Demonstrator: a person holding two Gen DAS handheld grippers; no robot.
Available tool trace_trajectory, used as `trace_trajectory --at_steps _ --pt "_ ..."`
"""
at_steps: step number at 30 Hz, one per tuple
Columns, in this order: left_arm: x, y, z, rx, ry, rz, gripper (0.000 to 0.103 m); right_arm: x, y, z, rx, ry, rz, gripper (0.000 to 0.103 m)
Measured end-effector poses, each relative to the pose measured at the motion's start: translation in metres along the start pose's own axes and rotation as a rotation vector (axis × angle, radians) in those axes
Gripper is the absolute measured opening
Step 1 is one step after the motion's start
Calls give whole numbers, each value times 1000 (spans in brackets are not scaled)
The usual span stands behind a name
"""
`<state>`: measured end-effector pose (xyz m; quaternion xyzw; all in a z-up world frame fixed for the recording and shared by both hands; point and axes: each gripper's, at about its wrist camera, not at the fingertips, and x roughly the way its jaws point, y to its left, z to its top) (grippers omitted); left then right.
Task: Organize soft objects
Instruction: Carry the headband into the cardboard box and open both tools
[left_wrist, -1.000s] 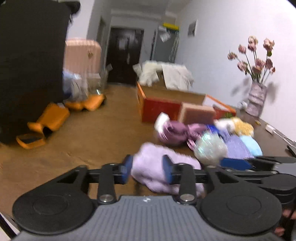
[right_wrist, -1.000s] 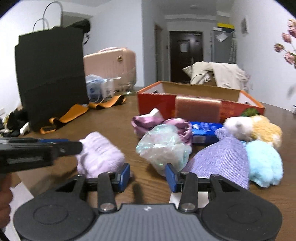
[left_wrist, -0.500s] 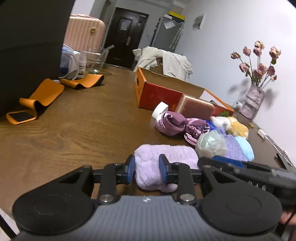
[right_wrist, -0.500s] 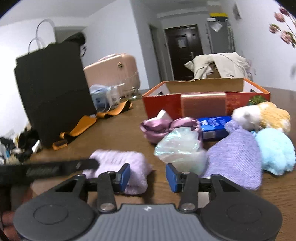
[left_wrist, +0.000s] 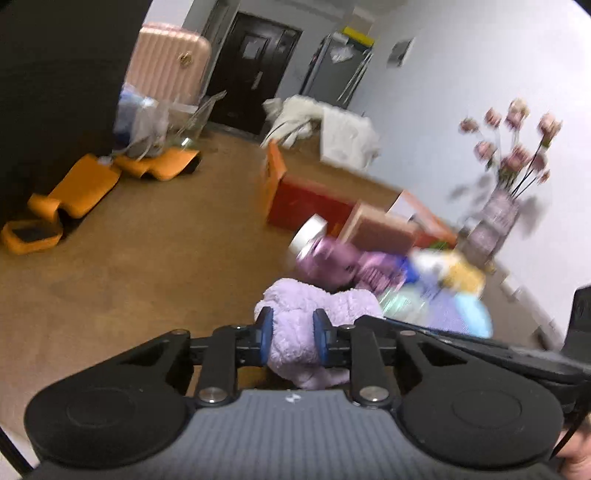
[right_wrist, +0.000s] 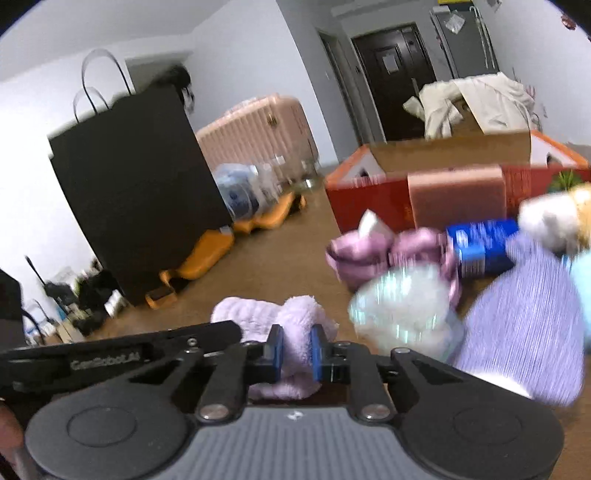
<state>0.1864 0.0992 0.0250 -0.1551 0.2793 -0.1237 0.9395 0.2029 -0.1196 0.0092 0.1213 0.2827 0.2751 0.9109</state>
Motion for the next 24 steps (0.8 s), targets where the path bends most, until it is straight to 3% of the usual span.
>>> trace_trajectory --at_steps 4,8,11,12,15,19,21,23,24 --pt "24 -13 67 -3 -34 -100 23 -13 -13 54 -21 -97 14 15" --pt "92 -34 145 39 -42 -123 23 11 -49 142 -72 -125 -4 15" --pt "168 -45 190 47 -7 -63 23 60 -88 202 -70 -69 -32 15" --pt "197 -49 201 69 -7 -12 24 78 -100 217 -69 -39 -39 15" --pt "265 -45 220 58 44 75 24 141 -137 255 -62 47 -75 15" --pt "325 -39 223 99 85 216 27 214 -171 270 -39 141 -102 17" --pt "342 -37 220 143 102 286 29 242 -183 264 -15 184 -107 24" --pt "346 -36 221 163 130 278 34 259 -193 259 17 224 -130 25" --pt "343 -37 220 187 103 276 44 259 -198 255 23 222 -142 30"
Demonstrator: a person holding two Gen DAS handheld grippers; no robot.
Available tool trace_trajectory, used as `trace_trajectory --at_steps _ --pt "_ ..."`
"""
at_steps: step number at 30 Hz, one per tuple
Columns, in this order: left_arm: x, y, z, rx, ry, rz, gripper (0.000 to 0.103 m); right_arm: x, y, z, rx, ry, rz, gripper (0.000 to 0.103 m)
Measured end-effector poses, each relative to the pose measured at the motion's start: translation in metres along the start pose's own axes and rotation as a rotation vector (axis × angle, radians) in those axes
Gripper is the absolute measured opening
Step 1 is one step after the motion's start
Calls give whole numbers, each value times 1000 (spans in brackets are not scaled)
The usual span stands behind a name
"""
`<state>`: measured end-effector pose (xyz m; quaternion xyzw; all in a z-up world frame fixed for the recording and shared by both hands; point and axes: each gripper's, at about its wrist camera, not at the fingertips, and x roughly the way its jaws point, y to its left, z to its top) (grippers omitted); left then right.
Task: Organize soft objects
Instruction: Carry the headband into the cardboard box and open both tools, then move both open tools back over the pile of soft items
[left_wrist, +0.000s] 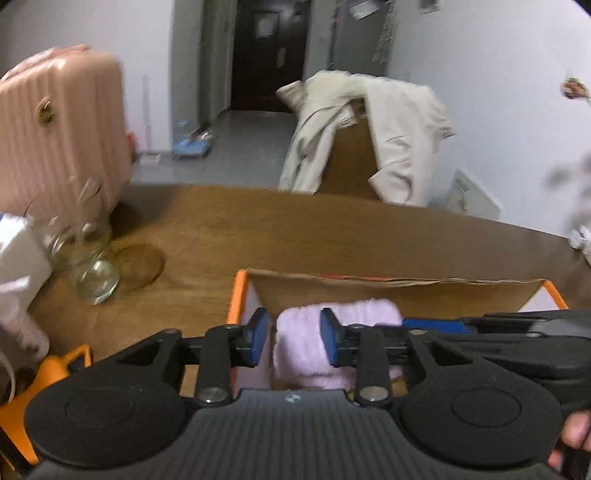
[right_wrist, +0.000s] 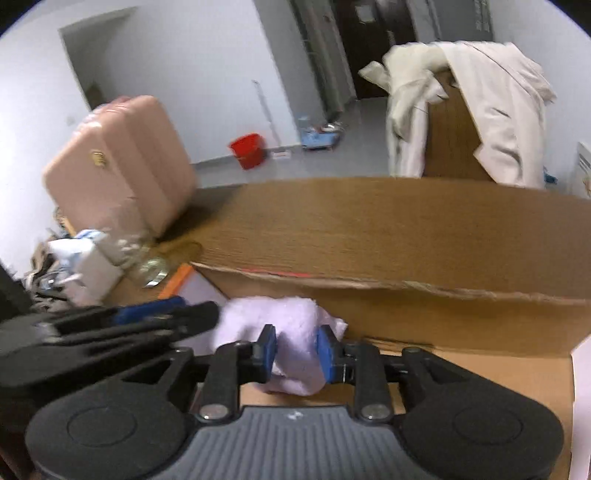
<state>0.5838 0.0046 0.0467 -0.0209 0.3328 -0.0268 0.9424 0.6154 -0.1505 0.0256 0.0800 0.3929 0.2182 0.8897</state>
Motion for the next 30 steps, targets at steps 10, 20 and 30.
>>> trace_trajectory --at_steps 10,20,30 --pt "-11 -20 -10 124 -64 -10 53 -26 -31 -17 130 -93 -31 59" --pt "-138 -9 9 85 -194 9 67 -162 5 2 62 -290 -102 74" --pt "-293 -9 -64 141 -305 -45 85 -298 50 -60 -72 -410 -132 88"
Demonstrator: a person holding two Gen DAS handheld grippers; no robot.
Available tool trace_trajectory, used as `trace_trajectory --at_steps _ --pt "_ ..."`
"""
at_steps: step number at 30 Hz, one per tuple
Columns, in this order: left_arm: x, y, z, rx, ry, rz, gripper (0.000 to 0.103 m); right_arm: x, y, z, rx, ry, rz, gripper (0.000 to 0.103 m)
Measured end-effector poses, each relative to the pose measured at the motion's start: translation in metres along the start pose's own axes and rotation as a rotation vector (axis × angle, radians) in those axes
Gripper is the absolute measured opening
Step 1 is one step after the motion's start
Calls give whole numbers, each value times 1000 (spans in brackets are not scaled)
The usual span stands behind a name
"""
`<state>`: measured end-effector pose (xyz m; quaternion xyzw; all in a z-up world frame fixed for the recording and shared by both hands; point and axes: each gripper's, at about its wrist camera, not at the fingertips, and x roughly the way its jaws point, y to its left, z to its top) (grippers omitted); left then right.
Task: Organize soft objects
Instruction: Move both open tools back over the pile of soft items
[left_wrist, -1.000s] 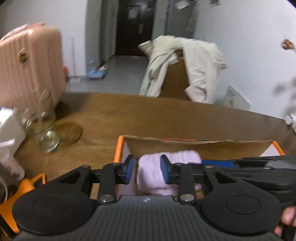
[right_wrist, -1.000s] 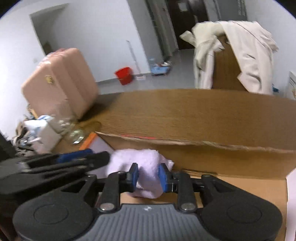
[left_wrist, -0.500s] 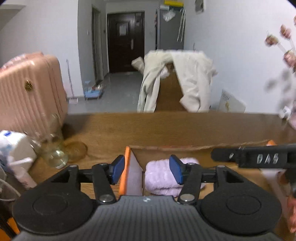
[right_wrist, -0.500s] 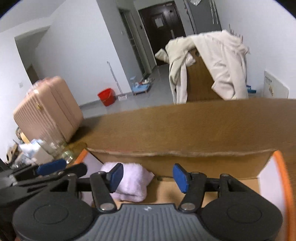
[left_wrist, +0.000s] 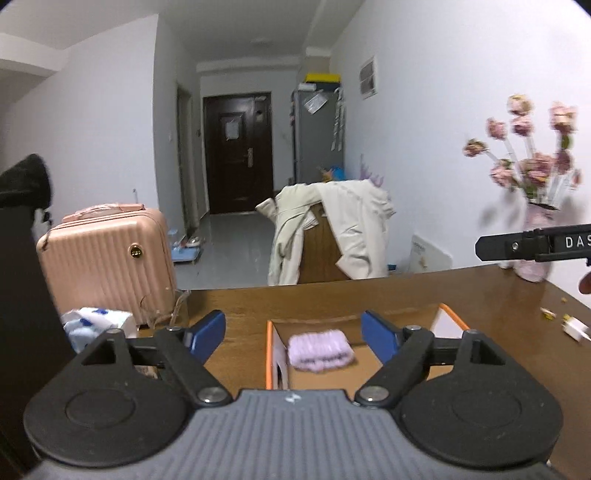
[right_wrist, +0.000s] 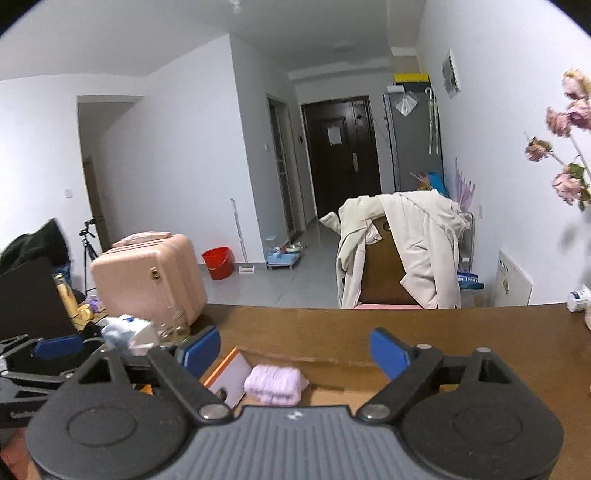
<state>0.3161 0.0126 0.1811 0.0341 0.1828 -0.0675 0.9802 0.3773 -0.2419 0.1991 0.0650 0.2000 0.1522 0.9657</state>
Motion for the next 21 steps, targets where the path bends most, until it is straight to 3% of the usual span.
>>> trace_trajectory --at_steps 4,7,11,15,21 --pt "-55 -3 -38 -45 -35 -36 90 -58 4 -42 -34 -37 27 89" --pt "-94 -5 -77 -84 -75 -51 97 -104 14 -94 -86 -73 56 95" --pt "-131 -21 -120 -35 -92 -46 100 -145 28 -157 -142 -105 38 98" --pt "-154 -40 -148 -3 -83 -61 102 -161 39 -207 -167 -73 7 99" --pt "-149 -71 -171 74 -25 -129 103 -166 37 -254 -127 -13 -14 99"
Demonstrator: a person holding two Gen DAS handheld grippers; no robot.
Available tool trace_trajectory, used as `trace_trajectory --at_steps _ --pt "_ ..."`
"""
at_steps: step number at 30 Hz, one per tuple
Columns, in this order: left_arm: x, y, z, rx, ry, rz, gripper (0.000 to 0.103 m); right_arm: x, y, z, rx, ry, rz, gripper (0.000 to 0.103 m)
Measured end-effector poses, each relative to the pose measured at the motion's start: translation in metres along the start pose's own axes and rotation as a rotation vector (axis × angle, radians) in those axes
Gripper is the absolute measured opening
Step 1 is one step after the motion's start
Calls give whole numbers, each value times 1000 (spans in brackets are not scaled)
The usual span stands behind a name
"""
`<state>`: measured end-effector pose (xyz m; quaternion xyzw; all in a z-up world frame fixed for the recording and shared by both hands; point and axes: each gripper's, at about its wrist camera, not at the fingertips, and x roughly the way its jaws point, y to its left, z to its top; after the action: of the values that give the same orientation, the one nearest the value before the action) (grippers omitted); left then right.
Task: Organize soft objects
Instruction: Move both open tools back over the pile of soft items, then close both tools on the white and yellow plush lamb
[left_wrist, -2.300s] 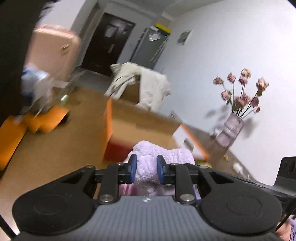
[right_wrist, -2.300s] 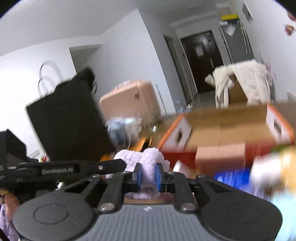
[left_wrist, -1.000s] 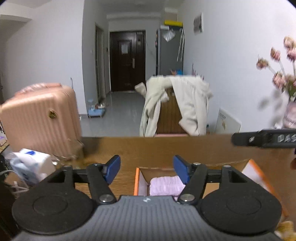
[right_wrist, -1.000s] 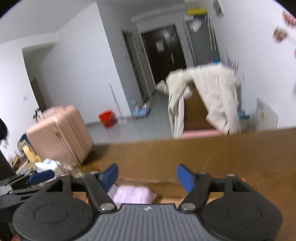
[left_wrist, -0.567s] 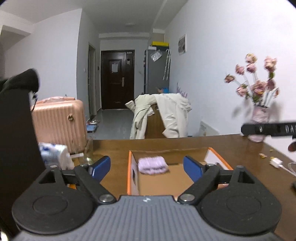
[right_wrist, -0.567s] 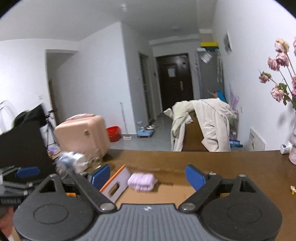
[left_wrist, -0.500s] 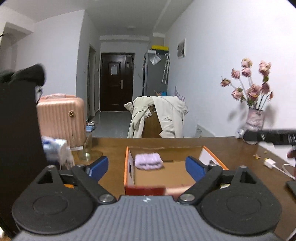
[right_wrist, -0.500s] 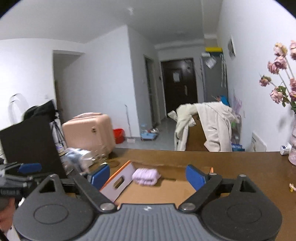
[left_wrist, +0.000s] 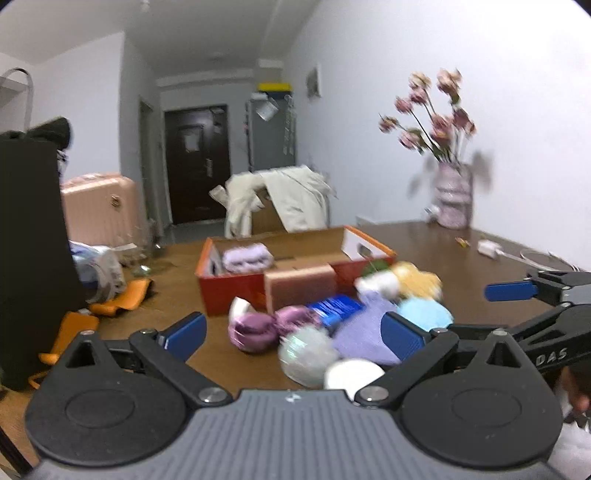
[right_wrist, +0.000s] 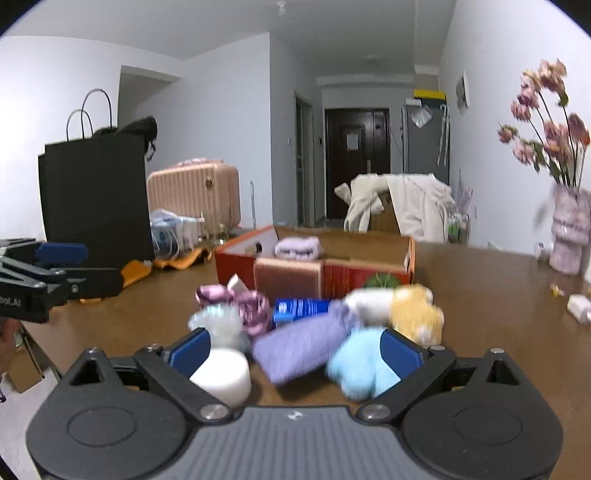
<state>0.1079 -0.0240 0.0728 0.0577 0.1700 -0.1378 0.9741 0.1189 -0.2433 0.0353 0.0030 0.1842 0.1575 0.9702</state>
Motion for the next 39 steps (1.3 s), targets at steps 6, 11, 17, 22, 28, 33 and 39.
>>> trace_trajectory --at_steps 6,11,17,22,28,33,39 --pt "32 -21 4 11 44 -64 103 4 -24 -13 58 7 -56 98" --pt "85 -44 19 29 88 -154 96 19 -72 -12 186 15 -111 91" --pt "187 -65 43 28 204 -165 74 63 -120 3 235 54 -149 80" --pt "260 -65 45 -24 332 -207 70 116 -143 15 240 109 -140 69" --pt "290 -55 39 -72 388 -245 64 153 -150 16 255 163 -86 61" --pt "300 -41 41 -216 446 -351 50 160 -153 11 283 185 -45 50" --pt "277 -40 56 -233 368 -373 50 134 -148 26 287 108 -50 44"
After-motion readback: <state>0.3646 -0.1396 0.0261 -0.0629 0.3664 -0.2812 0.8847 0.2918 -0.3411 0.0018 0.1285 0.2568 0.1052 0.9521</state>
